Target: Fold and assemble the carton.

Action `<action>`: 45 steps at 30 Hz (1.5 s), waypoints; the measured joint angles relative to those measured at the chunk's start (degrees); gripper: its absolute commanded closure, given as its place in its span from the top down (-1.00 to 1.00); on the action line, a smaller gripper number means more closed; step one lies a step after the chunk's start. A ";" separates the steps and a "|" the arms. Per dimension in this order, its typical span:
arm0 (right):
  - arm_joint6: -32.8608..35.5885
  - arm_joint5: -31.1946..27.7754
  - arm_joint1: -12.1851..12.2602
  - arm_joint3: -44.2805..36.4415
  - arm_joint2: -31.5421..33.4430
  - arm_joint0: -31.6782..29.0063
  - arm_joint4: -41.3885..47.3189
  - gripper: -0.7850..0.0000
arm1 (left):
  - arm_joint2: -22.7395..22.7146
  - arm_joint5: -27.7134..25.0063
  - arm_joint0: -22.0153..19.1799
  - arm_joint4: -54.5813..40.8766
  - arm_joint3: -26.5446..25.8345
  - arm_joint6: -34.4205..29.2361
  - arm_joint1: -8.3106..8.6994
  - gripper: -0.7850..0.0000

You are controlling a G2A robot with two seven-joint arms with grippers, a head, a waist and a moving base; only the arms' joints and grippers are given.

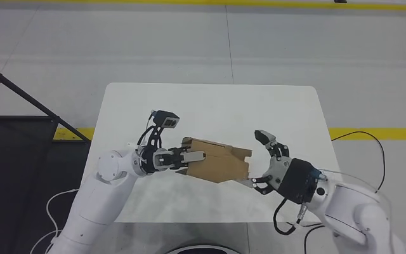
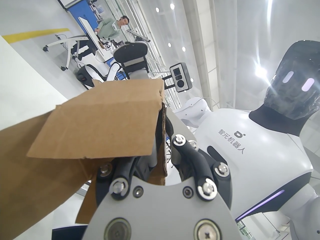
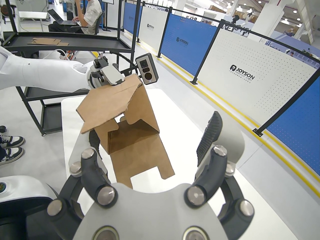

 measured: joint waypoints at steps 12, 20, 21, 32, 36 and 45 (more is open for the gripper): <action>-7.58 -4.88 -0.26 3.29 1.15 0.27 8.09 1.00 | 0.29 -0.55 -0.06 0.53 -0.24 0.48 -0.02 -1.00; -5.21 -4.60 -0.38 5.46 0.29 1.20 7.63 1.00 | -0.04 -1.78 0.10 0.39 -0.51 -0.47 0.07 -1.00; -5.04 -4.67 -0.39 5.73 0.24 1.17 7.58 1.00 | -0.05 -1.90 0.12 0.47 -0.51 -0.51 0.08 -1.00; -2.87 -4.35 -0.56 7.05 -1.12 1.43 6.87 1.00 | 0.34 -2.48 0.27 -0.51 -1.04 -1.62 0.09 -1.00; -2.71 -4.38 -0.73 7.89 -2.31 2.39 6.95 1.00 | 0.61 -2.50 0.25 -0.70 -1.26 -2.07 0.09 -1.00; -0.83 -3.91 -1.05 9.11 -4.79 4.53 6.42 1.00 | 0.93 -3.03 0.11 -0.98 -1.36 -2.49 0.07 -1.00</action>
